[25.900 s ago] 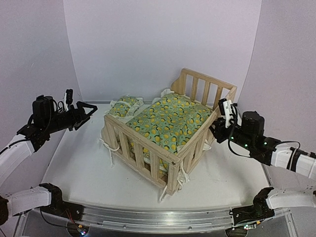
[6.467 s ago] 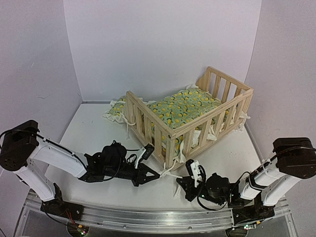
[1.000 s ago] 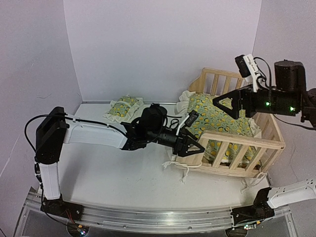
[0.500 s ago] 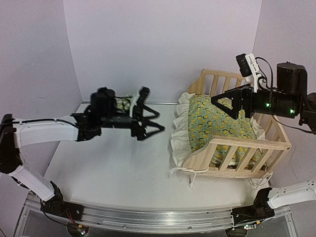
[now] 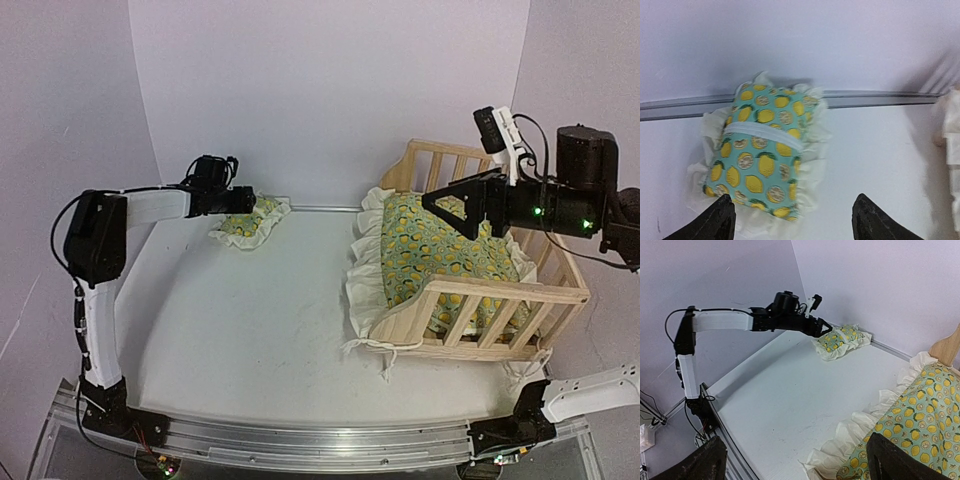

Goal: Set up the pet bed

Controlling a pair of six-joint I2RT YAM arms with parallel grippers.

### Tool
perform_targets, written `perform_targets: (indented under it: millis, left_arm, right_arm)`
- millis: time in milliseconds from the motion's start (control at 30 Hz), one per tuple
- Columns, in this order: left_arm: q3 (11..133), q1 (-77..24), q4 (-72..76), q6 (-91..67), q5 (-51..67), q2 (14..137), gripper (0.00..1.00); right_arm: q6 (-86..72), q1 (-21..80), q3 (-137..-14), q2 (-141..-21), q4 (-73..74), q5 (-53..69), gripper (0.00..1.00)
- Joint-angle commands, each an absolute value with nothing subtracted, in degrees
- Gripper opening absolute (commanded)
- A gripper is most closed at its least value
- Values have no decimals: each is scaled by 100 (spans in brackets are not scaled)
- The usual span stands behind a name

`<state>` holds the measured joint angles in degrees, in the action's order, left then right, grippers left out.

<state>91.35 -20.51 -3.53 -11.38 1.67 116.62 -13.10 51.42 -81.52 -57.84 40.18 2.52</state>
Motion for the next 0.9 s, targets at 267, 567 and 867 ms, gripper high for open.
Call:
perform_targets:
  millis: [267, 567, 867]
  left_arm:
    - [12038, -2198, -1278, 316, -1274, 14351, 82]
    - [12069, -2170, -1988, 95, -1149, 14356, 23]
    - [9661, -1970, -902, -1543, 2191, 11273, 0]
  right_arm:
    - [-1433, 5149, -8039, -5729, 3676, 452, 98]
    - [-1521, 5149, -8056, -5997, 3476, 171, 98]
    - [-1983, 5143, -8053, -6381, 2996, -614, 98]
